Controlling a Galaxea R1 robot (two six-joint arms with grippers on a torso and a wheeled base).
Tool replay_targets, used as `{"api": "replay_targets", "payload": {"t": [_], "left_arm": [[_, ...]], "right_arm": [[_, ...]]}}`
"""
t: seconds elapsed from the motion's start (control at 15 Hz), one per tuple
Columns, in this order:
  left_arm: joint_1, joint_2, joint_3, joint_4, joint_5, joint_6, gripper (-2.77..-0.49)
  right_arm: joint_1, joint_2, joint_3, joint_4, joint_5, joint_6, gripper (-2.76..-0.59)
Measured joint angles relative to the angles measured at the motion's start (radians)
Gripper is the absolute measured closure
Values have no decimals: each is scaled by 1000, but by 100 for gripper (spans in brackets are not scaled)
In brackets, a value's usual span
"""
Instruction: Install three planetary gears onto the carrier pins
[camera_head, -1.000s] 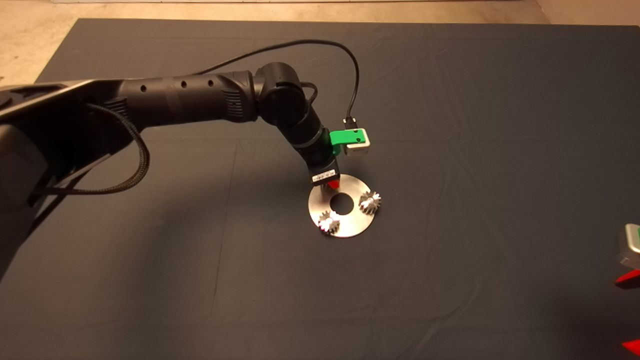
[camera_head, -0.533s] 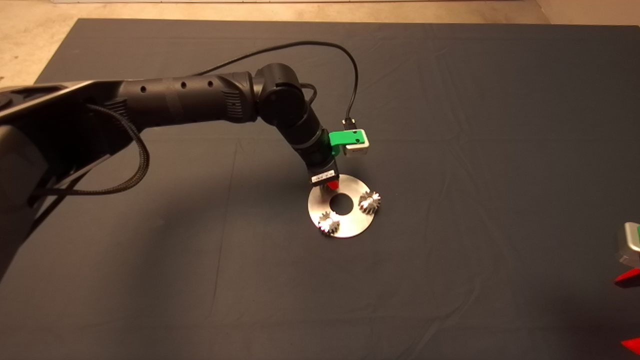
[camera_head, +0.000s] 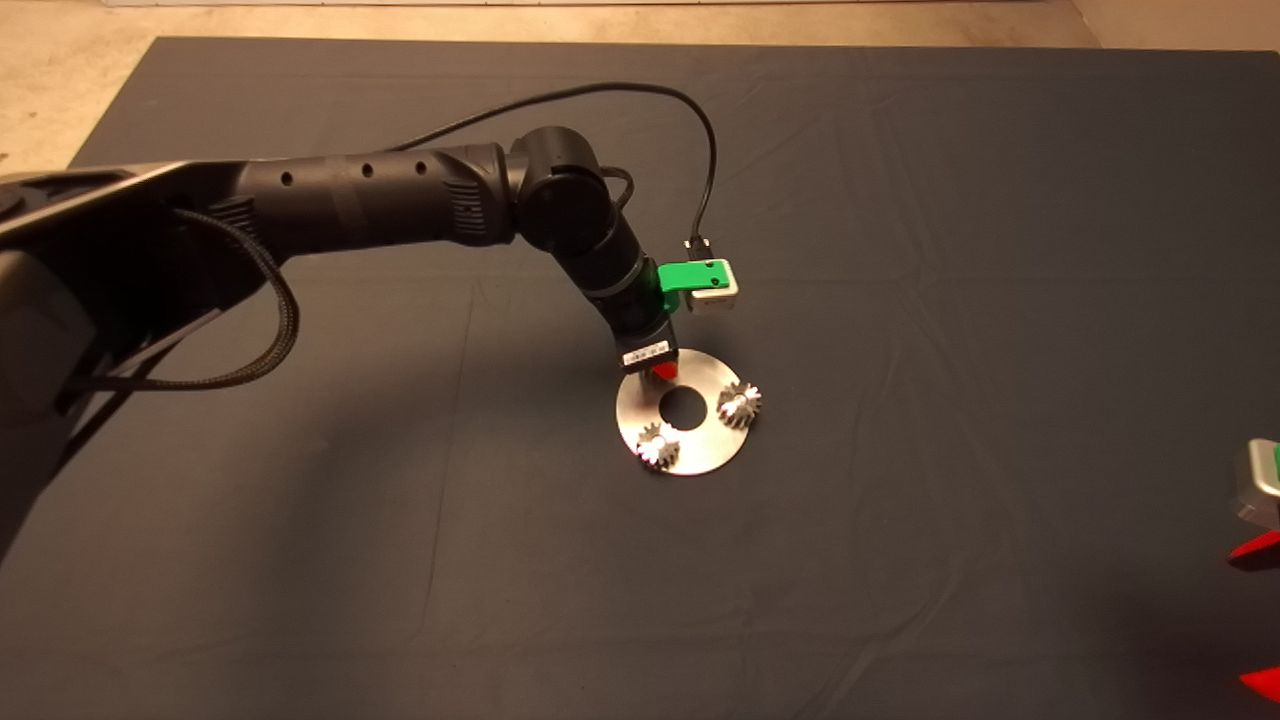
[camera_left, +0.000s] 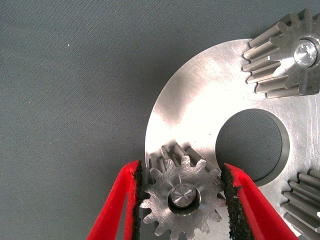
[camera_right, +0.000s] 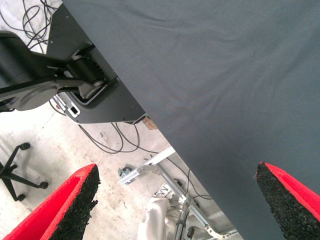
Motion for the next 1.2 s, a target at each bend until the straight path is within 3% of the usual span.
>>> {"api": "replay_targets", "payload": {"t": [0.6,0.73,0.8,0.87,1.0,1.07,1.2], "left_arm": [[0,0,0,-13,8,-1,-145],[-4,0,1,-33,10,-2,-147],[-20,0,3,-47,14,-4,-147],[-52,0,3,-60,15,-4,-147],[-143,0,3,-68,11,-6,-147],[-175,-4,3,-73,7,-7,-147],[-189,-22,8,-96,8,-7,-147]], "right_arm": [[0,3,-4,0,0,0,-233],[0,3,-4,0,0,0,-233],[0,3,-4,0,0,0,-233],[0,3,-4,0,0,0,-233],[0,3,-4,0,0,0,-233],[0,3,-4,0,-1,0,-233],[-1,2,-4,0,-4,0,-233]]}}
